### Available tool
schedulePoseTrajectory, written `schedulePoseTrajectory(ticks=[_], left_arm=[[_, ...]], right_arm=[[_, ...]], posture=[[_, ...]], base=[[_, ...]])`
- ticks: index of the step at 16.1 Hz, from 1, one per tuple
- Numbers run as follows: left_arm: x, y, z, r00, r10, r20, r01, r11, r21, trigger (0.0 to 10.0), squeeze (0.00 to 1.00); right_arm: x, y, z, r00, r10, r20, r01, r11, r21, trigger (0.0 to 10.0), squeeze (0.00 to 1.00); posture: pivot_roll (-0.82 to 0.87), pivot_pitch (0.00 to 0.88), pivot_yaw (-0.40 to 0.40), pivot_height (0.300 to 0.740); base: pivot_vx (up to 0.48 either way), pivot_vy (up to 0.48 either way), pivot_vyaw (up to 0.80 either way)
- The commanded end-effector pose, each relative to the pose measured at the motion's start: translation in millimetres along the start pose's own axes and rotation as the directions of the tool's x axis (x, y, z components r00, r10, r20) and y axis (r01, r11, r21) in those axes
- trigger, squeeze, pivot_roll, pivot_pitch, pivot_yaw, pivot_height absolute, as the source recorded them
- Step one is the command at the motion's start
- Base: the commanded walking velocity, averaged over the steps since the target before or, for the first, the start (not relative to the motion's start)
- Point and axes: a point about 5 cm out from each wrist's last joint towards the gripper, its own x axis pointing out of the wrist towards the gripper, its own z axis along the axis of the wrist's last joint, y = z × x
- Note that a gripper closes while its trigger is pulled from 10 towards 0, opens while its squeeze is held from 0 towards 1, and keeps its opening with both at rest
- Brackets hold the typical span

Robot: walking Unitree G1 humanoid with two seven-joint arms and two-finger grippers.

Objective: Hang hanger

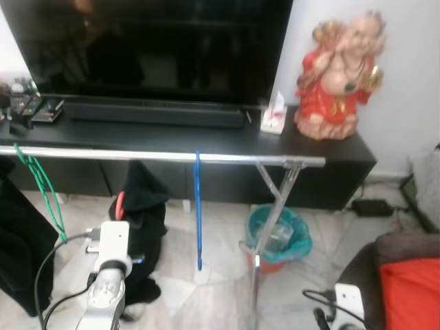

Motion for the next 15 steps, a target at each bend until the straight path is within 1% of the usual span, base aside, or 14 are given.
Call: schedulePoseTrajectory(ticks=[1,3,4,6,7,10,12,13,14,15], left_arm=[[0.8,2.0,15.7,0.996,0.024,0.089,-0.024,1.0,-0.01,10.0,0.0],[4.7,3.6,19.8,0.995,0.032,0.098,-0.031,0.999,-0.012,10.0,0.0],[10.6,4.0,24.8,0.994,0.033,0.106,-0.031,0.999,-0.013,10.0,0.0],[15.6,4.4,29.4,0.993,0.032,0.112,-0.03,0.999,-0.026,10.0,0.0],[21.5,4.6,32.7,0.994,0.03,0.109,-0.028,0.999,-0.021,10.0,0.0],[33.2,5.6,38.2,0.995,0.045,0.085,-0.043,0.999,-0.023,10.0,0.0],[45.4,3.5,39.0,0.998,0.048,0.03,-0.047,0.999,-0.024,10.0,0.0],[48.0,2.4,40.7,0.998,0.052,0.032,-0.051,0.998,-0.033,10.0,0.0],[54.4,1.9,46.4,0.997,0.065,0.033,-0.063,0.997,-0.05,10.0,0.0],[57.6,1.6,49.8,0.997,0.069,0.036,-0.067,0.996,-0.054,10.0,0.0]], right_arm=[[-1.1,-5.6,-3.8,1.0,-0.013,-0.011,0.013,1.0,-0.007,10.0,0.0],[-1.2,-5.9,-3.9,1.0,-0.014,-0.012,0.014,1.0,-0.007,10.0,0.0],[-1.2,-6.2,-3.8,1.0,-0.014,-0.012,0.014,1.0,-0.008,10.0,0.0],[-1.2,-6.2,-3.7,1.0,-0.014,-0.012,0.014,1.0,-0.008,10.0,0.0],[-1.2,-6.5,-3.5,1.0,-0.015,-0.012,0.015,1.0,-0.008,10.0,0.0],[-1.1,-7.0,-2.8,1.0,-0.013,-0.012,0.013,1.0,-0.01,10.0,0.0],[-1.1,-7.6,-2.3,1.0,-0.011,-0.012,0.011,1.0,-0.013,10.0,0.0],[-1.2,-8.0,-2.3,1.0,-0.011,-0.012,0.011,1.0,-0.015,10.0,0.0],[-1.2,-8.2,-2.2,1.0,-0.011,-0.013,0.011,1.0,-0.019,10.0,0.0],[-1.2,-8.4,-2.3,1.0,-0.011,-0.013,0.011,1.0,-0.021,10.0,0.0]], posture=[[0.05,0.0,-0.022,0.74],[0.05,0.0,-0.024,0.74],[0.05,0.0,-0.025,0.74],[0.05,0.0,-0.025,0.74],[0.05,0.0,-0.027,0.74],[0.05,0.0,-0.033,0.74],[0.05,0.0,-0.038,0.74],[0.05,0.0,-0.042,0.74],[0.05,0.0,-0.044,0.74],[0.05,0.0,-0.045,0.74]], base=[[0.0,0.0,0.0],[0.0,0.0,0.0],[0.0,0.0,0.0],[0.0,0.0,0.0],[0.0,0.0,0.0],[0.0,0.0,0.0],[0.0,0.0,0.0],[0.0,0.0,0.0],[0.0,0.0,0.0],[0.0,0.0,0.0]])
